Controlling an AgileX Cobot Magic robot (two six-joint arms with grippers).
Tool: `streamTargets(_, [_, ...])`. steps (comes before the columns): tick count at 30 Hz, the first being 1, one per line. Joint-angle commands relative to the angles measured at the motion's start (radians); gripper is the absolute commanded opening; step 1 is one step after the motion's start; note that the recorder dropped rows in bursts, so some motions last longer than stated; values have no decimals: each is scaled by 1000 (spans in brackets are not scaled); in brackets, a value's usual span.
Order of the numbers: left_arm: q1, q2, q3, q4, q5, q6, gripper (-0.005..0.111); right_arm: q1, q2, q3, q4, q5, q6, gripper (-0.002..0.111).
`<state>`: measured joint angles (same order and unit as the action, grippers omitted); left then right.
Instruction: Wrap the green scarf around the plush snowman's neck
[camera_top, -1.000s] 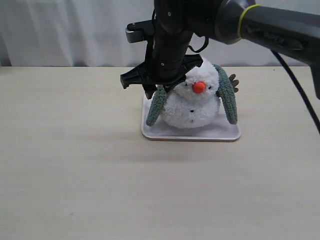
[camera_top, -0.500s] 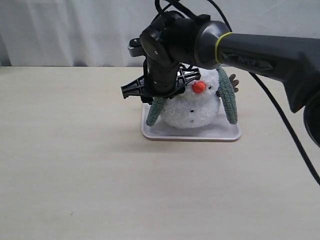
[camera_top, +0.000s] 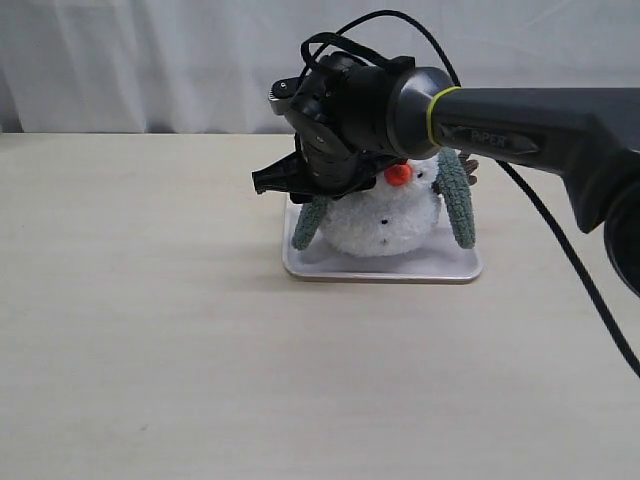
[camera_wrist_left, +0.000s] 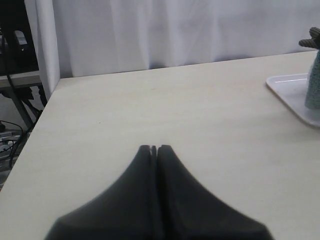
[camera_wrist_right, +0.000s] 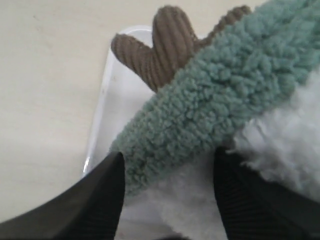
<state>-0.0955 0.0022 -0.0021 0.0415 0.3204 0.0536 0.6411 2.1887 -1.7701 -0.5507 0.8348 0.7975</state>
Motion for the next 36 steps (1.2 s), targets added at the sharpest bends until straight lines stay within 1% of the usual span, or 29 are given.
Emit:
streamTargets(1, [1, -2, 2, -2, -12, -3, 0, -3, -3, 3, -24, -39, 41, 52])
streamTargets(7, [1, -2, 2, -2, -12, -3, 0, -3, 40, 3, -25, -134, 108, 52])
streamTargets(16, [1, -2, 2, -2, -12, -3, 0, -7, 67, 3, -79, -110, 124, 51])
streamTargets(18, [1, -2, 2, -2, -12, -3, 0, -7, 67, 3, -99, -112, 131, 47])
streamTargets(19, [1, -2, 2, -2, -12, -3, 0, -7, 67, 3, -109, -114, 131, 42])
streamTargets(22, [1, -2, 2, -2, -12, -3, 0, -7, 67, 3, -122, -116, 126, 23])
streamTargets(24, [1, -2, 2, -2, -12, -3, 0, -7, 67, 3, -122, -116, 80, 9])
streamTargets(25, [1, -2, 2, -2, -12, -3, 0, -7, 67, 3, -122, -110, 54, 4])
streamTargets(33, [1, -2, 2, -2, -12, -3, 0, 1, 29, 3, -113, -9, -78, 4])
streamTargets(36, [1, -2, 2, -2, -12, -3, 0, 1, -5, 3, -55, 0, -145, 4])
